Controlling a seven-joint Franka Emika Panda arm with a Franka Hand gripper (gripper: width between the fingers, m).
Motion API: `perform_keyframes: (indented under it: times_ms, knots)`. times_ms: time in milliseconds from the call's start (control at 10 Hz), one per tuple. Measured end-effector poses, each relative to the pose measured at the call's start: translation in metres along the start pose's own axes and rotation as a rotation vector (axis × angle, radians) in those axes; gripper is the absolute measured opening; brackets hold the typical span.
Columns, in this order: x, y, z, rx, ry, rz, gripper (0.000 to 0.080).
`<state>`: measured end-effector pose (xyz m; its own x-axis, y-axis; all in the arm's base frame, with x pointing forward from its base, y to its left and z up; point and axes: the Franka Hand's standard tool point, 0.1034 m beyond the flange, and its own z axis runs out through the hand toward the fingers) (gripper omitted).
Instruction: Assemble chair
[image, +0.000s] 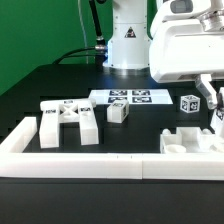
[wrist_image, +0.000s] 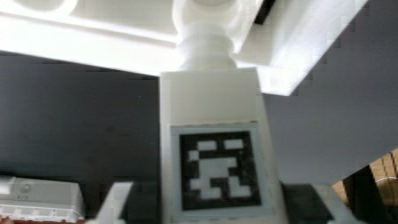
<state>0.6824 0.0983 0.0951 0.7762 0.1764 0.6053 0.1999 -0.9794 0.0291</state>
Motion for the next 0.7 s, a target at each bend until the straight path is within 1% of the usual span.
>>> perform_keyframes:
  times_ms: [200, 700]
  knots:
    - [-0.0053, -0.0005, 0.0007, 0.001, -0.008, 0.000, 0.0291]
    - [-0.0097, -0.0023, 0.0039, 0.002, -0.014, -0.002, 0.0291]
